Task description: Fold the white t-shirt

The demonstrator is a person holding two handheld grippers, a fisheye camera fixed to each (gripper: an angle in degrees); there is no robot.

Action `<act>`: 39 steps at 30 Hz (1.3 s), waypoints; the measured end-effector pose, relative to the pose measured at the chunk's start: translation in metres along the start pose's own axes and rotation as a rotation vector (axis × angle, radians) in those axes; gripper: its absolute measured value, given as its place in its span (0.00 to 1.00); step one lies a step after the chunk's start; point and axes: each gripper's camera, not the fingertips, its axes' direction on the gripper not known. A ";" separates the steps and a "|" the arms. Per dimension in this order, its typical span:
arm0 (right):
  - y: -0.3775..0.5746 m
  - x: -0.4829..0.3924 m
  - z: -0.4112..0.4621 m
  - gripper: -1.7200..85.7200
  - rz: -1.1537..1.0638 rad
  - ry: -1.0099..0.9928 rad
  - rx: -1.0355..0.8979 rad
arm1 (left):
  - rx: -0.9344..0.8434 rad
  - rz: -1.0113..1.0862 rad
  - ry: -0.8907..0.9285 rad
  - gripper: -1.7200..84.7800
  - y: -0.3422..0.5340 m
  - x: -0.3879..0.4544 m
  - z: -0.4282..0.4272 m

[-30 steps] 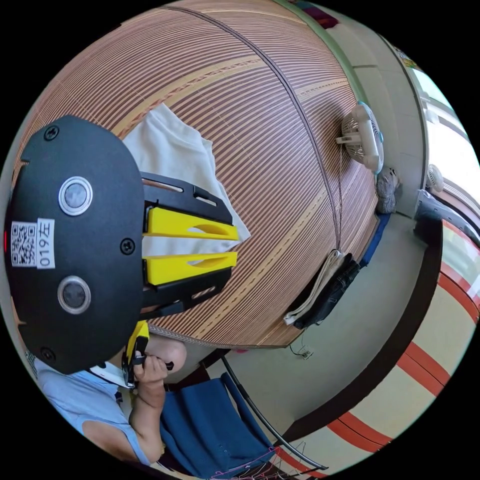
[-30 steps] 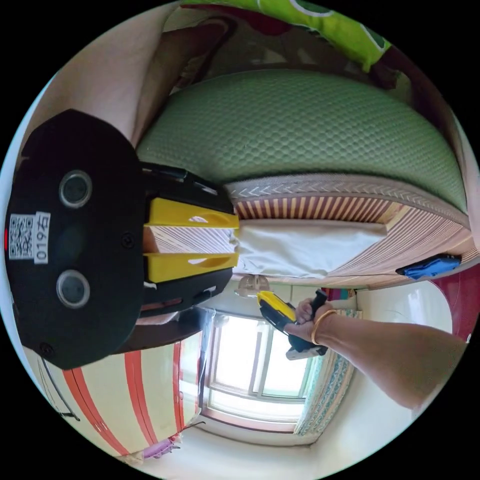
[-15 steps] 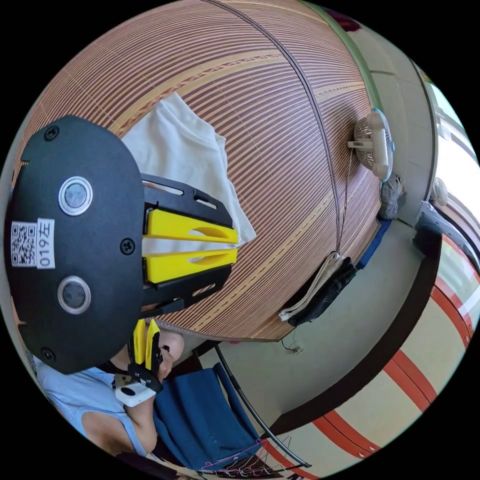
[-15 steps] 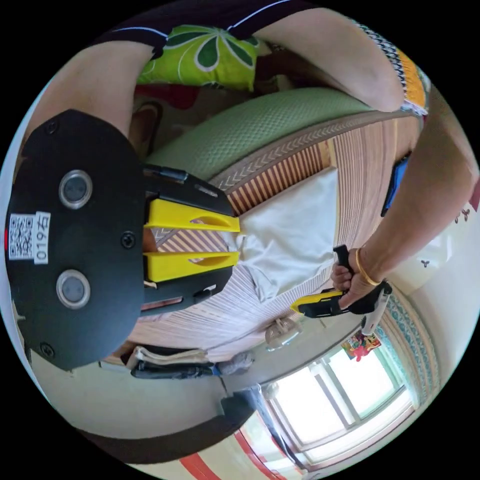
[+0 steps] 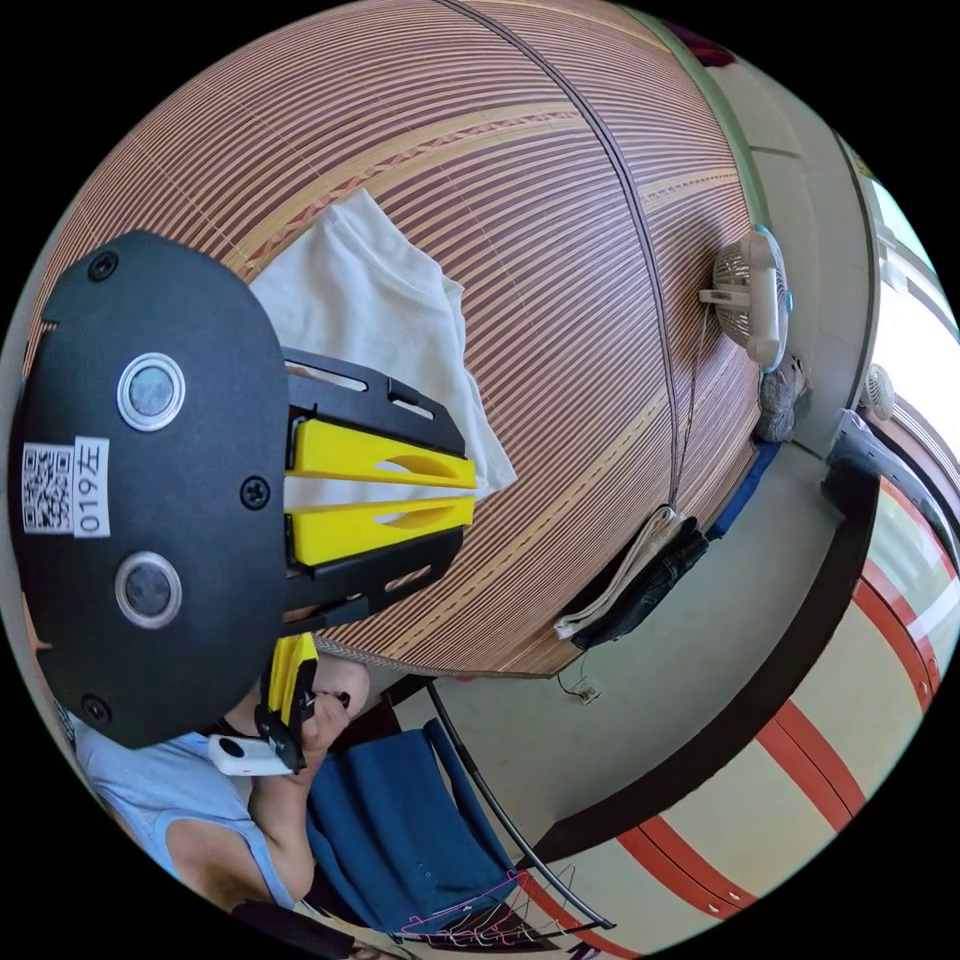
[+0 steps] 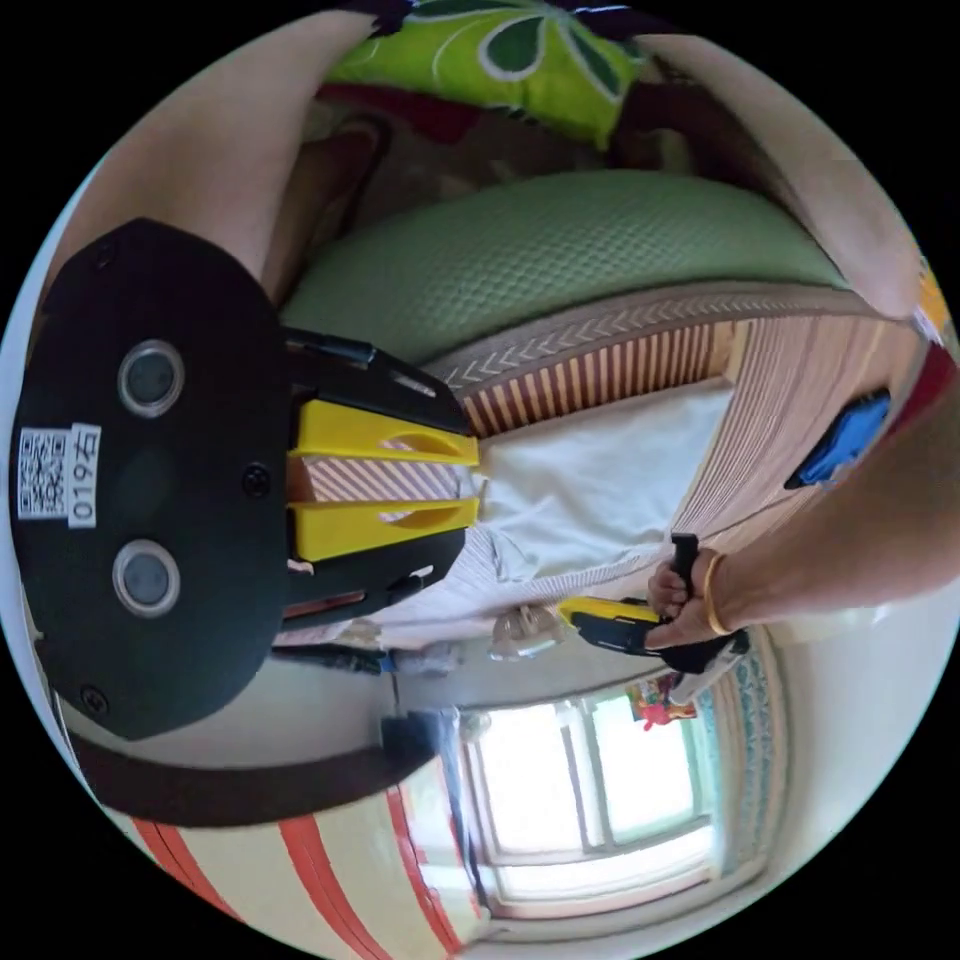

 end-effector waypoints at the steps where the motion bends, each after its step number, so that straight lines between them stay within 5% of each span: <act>1: -0.001 -0.012 -0.001 0.09 -0.069 0.073 -0.004 | 0.001 0.000 0.000 0.03 0.000 0.000 0.005; 11: -0.012 -0.061 0.003 0.11 -0.356 0.334 0.007 | 0.003 0.024 0.003 0.03 -0.008 0.009 0.059; 25: -0.028 -0.053 0.012 0.01 -0.252 0.199 -0.108 | -0.039 0.033 -0.084 0.09 -0.029 0.027 0.154; 34: -0.035 -0.059 0.024 0.01 -0.246 0.187 -0.114 | -0.251 0.524 -0.374 0.14 -0.048 0.109 0.239; 39: -0.037 -0.059 0.028 0.01 -0.233 0.173 -0.106 | -0.403 0.601 -0.247 0.14 -0.075 0.132 0.283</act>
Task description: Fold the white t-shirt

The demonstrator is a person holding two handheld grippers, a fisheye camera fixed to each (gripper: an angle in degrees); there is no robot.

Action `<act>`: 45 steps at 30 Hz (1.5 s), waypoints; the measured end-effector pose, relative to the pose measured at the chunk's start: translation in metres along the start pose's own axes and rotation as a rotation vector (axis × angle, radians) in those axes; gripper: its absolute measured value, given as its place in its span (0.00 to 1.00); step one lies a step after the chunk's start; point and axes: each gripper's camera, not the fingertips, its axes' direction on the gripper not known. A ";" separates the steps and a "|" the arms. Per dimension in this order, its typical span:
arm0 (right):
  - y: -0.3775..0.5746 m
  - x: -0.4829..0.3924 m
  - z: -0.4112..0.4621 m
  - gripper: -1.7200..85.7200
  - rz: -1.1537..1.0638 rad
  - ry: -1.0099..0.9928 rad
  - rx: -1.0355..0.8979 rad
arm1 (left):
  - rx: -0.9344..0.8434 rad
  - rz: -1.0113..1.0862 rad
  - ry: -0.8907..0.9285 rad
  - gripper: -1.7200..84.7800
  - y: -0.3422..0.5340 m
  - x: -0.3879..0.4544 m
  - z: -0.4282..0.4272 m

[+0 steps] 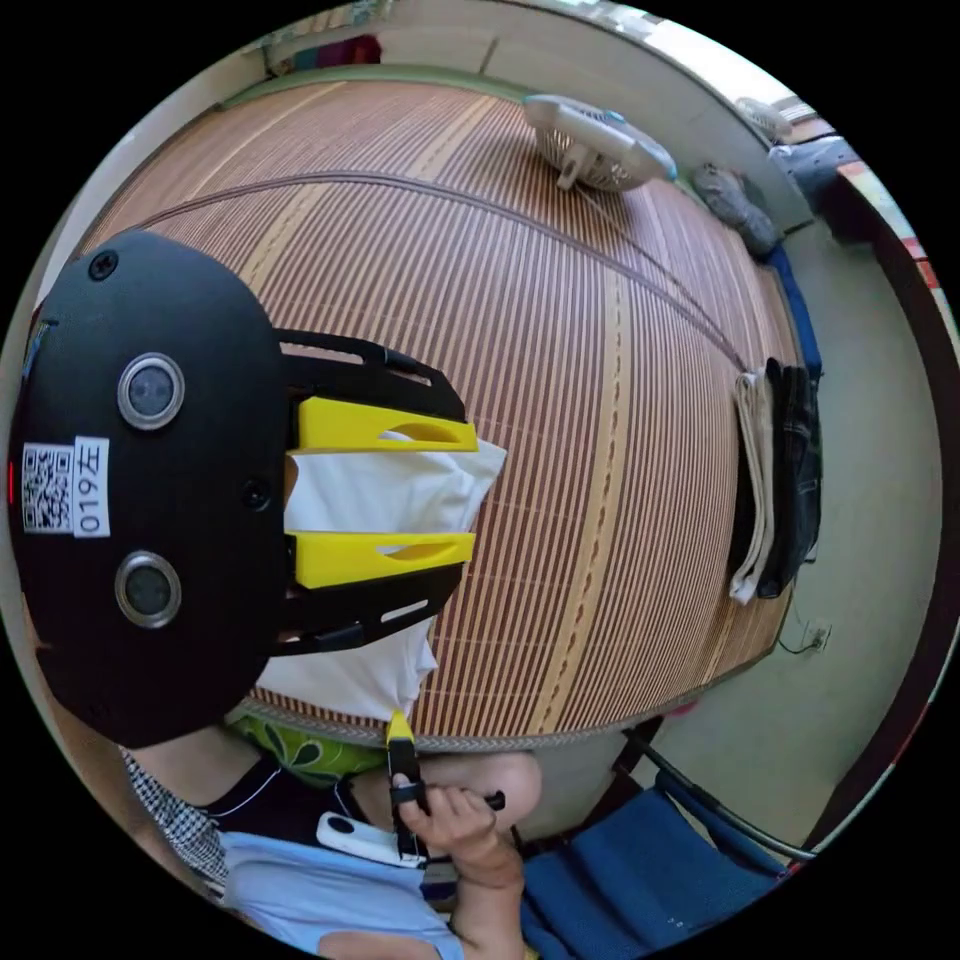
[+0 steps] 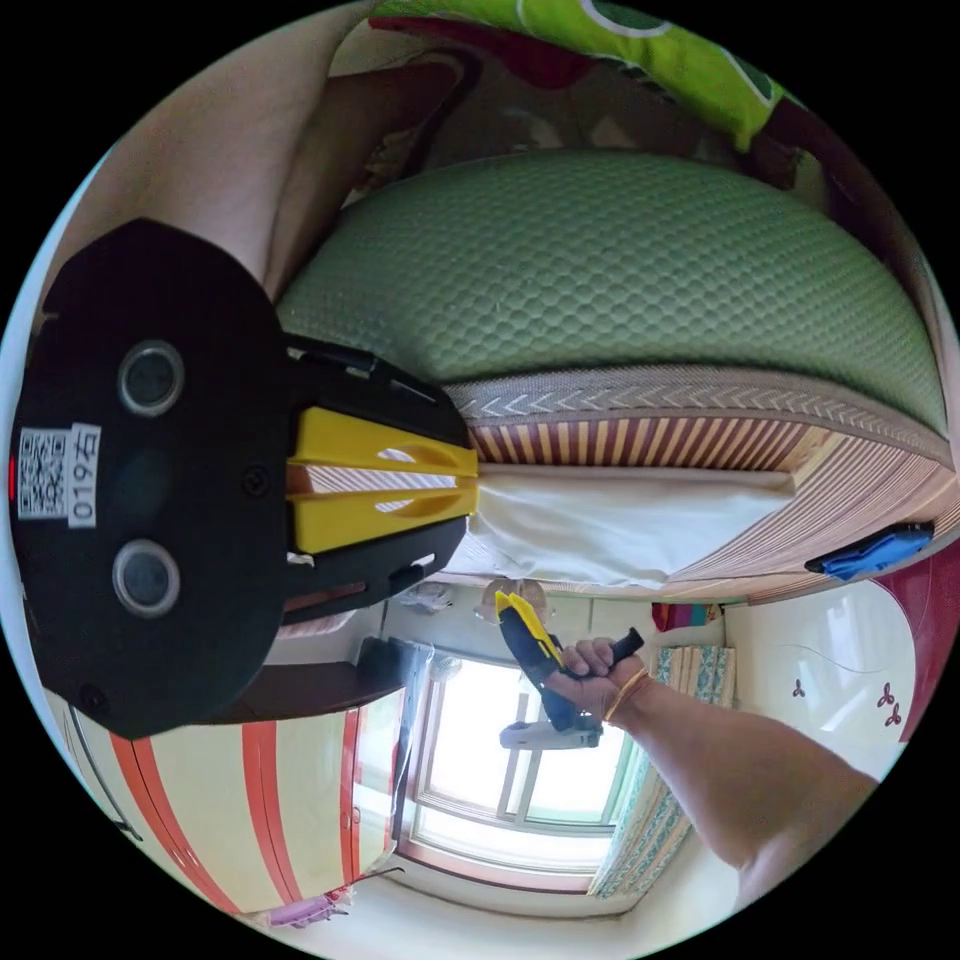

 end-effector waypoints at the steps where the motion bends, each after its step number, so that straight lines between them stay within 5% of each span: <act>1: -0.001 0.000 0.001 0.01 0.004 -0.003 0.002 | -0.027 0.010 0.032 0.14 -0.009 -0.001 0.008; 20: -0.021 0.000 0.003 0.01 0.018 -0.014 0.003 | -0.040 -0.073 0.159 0.04 -0.032 -0.022 0.061; 45: -0.049 0.010 -0.011 0.01 0.010 -0.016 -0.051 | -0.013 -0.312 0.027 0.03 -0.006 -0.010 0.044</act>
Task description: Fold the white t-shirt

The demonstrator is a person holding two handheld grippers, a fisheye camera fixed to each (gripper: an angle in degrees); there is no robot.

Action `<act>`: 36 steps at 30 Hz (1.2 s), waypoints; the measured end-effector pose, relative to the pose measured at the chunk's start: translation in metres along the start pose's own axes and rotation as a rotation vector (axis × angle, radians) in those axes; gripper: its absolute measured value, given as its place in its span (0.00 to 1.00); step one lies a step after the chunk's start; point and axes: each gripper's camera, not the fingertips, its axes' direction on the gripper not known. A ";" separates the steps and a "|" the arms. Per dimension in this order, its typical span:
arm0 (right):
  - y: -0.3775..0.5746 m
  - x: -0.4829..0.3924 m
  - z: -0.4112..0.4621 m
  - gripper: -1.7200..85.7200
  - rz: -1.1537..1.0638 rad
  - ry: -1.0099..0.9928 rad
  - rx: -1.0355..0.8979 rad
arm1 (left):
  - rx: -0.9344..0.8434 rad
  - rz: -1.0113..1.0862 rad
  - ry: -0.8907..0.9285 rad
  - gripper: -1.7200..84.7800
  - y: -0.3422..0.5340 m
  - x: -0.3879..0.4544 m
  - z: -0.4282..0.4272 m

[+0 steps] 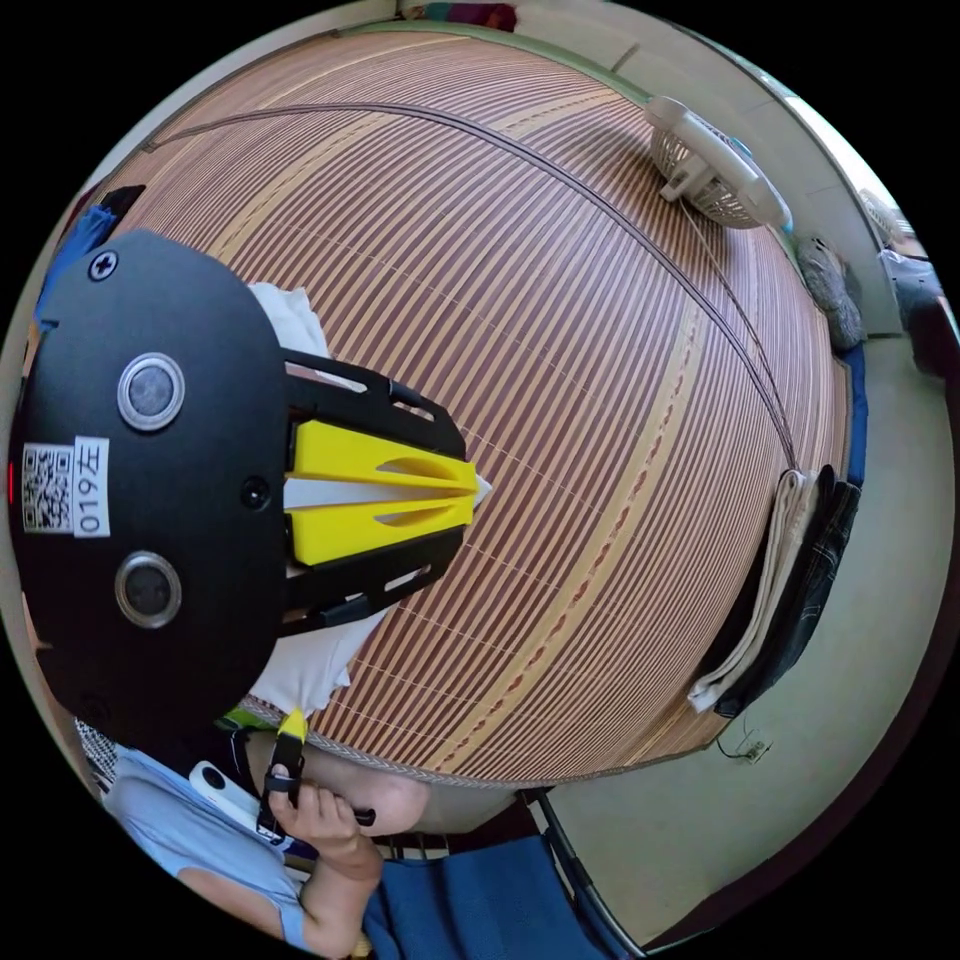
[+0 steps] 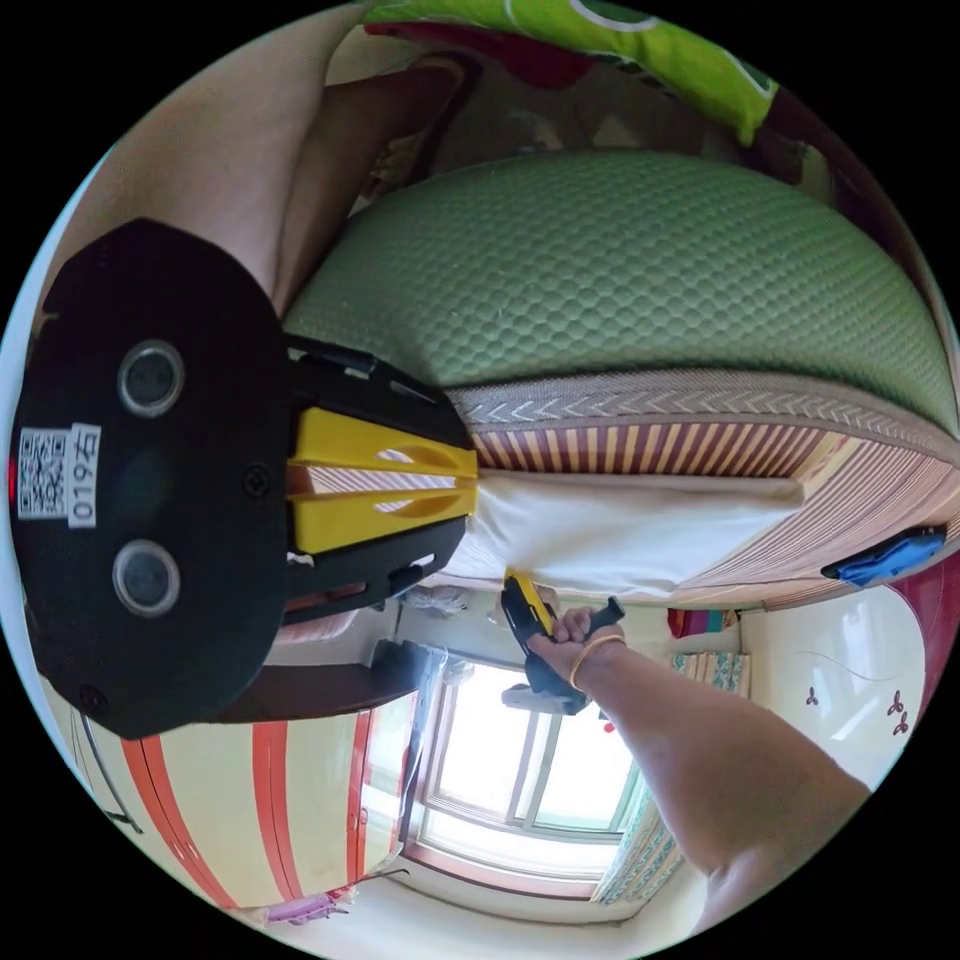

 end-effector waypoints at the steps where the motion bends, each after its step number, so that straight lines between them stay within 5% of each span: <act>1: 0.000 0.002 -0.001 0.01 0.008 -0.007 0.000 | -0.009 0.007 -0.012 0.03 0.003 0.003 -0.004; 15: 0.011 0.030 -0.013 0.03 0.086 -0.044 -0.004 | 0.004 -0.099 0.048 0.03 0.062 -0.006 -0.082; 21: 0.025 0.045 -0.018 0.06 0.100 -0.050 -0.016 | 0.173 -0.186 0.147 0.03 0.115 -0.026 -0.154; 28: 0.072 0.074 -0.023 0.03 0.171 0.012 -0.040 | 0.528 -0.320 0.190 0.03 0.272 -0.014 -0.272; 36: 0.100 0.100 -0.027 0.01 0.175 0.145 0.065 | 0.315 -0.397 -0.009 0.03 0.487 0.097 -0.284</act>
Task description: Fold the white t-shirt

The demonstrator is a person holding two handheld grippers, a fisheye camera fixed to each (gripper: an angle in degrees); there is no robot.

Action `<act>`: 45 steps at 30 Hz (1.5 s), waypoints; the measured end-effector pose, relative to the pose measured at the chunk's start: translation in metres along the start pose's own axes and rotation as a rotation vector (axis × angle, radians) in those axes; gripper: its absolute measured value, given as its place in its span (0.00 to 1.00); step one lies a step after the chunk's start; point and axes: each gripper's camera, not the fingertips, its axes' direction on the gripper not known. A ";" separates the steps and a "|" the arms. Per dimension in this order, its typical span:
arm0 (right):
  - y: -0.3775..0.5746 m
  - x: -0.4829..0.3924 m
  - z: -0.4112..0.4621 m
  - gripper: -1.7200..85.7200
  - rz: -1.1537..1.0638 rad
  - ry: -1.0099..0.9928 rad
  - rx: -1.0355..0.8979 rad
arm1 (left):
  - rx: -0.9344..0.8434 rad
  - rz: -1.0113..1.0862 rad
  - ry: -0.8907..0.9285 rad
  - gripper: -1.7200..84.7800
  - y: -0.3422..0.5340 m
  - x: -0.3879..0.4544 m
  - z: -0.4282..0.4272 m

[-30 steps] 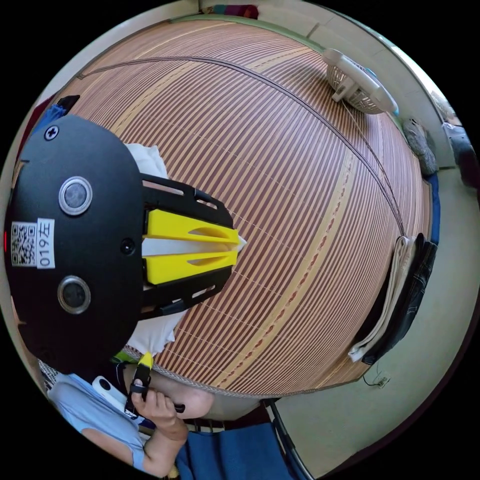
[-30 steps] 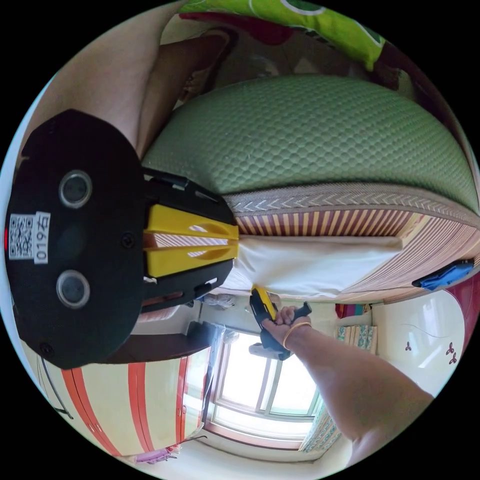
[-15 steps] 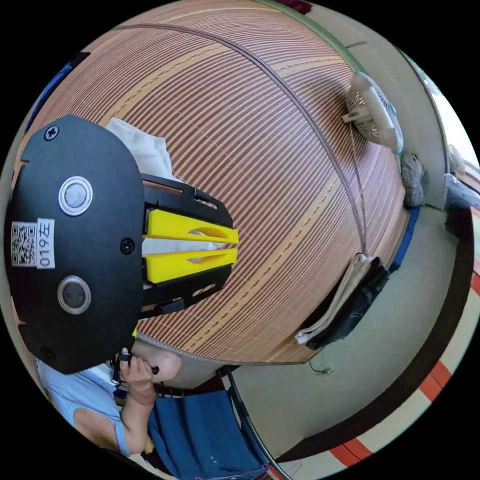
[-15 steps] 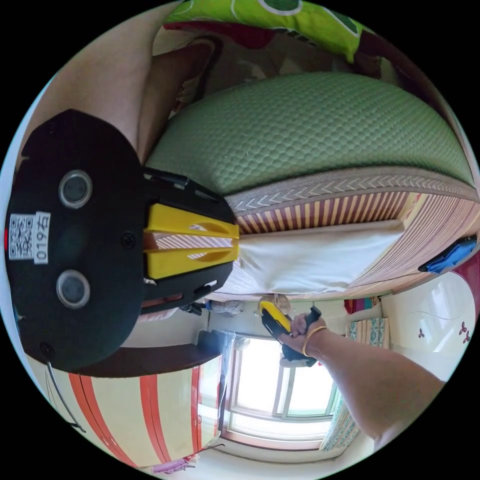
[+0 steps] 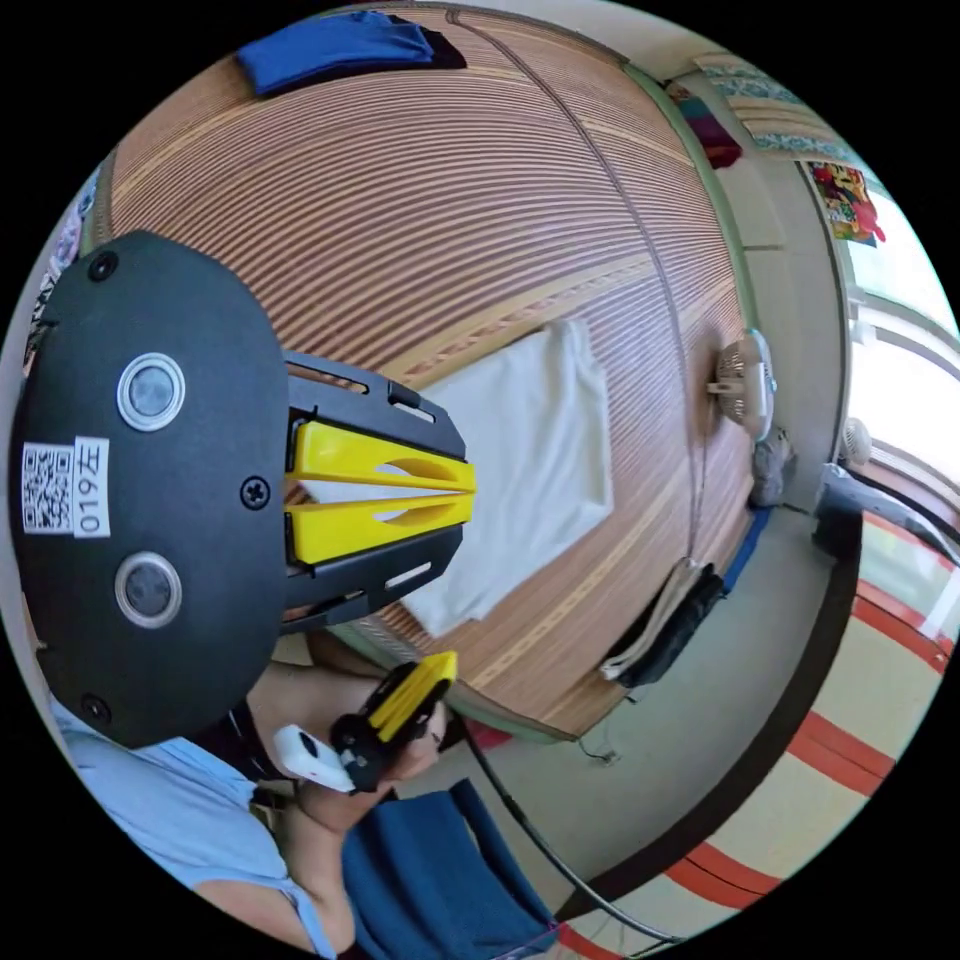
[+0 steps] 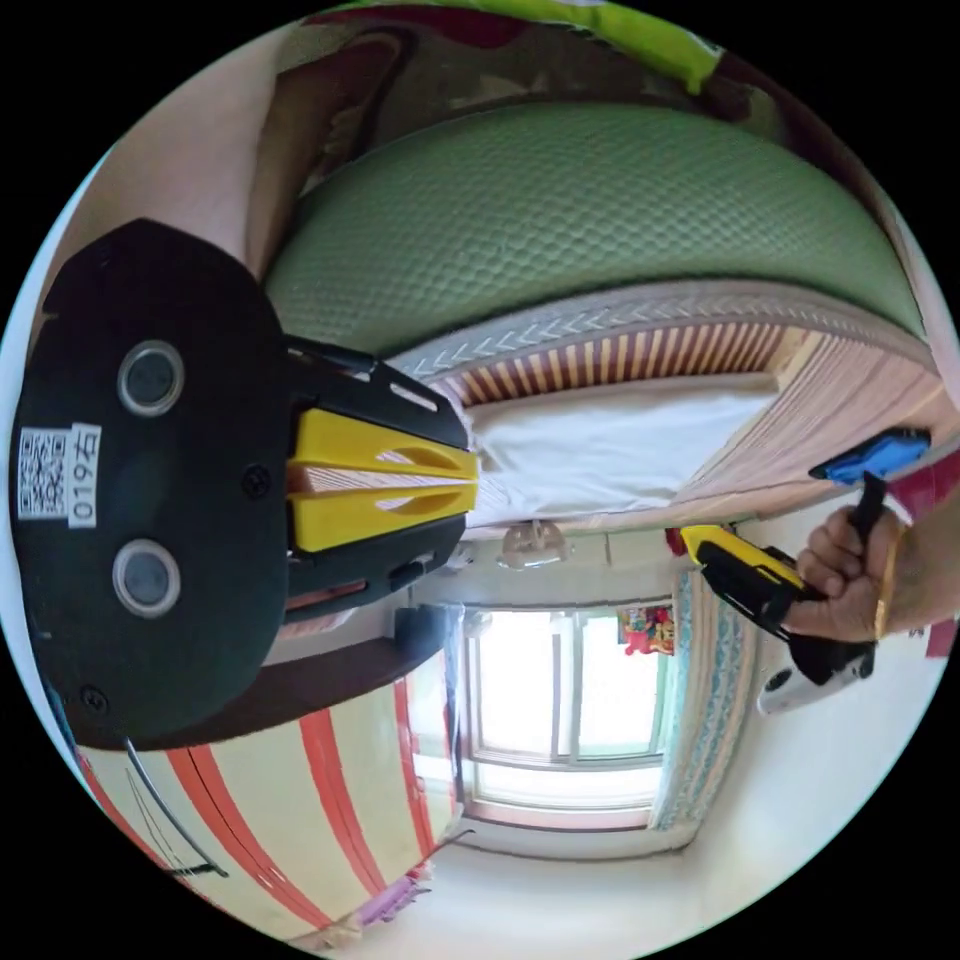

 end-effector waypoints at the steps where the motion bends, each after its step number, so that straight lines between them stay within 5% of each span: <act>1: 0.003 0.002 0.003 0.01 -0.020 -0.009 0.001 | -0.037 0.012 -0.020 0.03 0.024 0.007 -0.002; 9: 0.059 0.110 0.030 0.02 0.358 -0.207 -0.103 | 0.010 -0.026 0.062 0.03 0.125 -0.005 -0.038; 17: 0.171 0.240 0.122 0.08 1.055 -0.996 -0.057 | -0.109 0.127 -0.053 0.03 0.155 0.031 -0.057; 23: 0.268 0.267 0.190 0.05 1.404 -1.250 0.007 | -0.140 0.163 0.021 0.03 0.174 0.042 -0.067; 45: 0.355 0.374 0.273 0.02 1.562 -1.358 -0.090 | -0.281 0.168 0.027 0.03 0.225 0.056 -0.077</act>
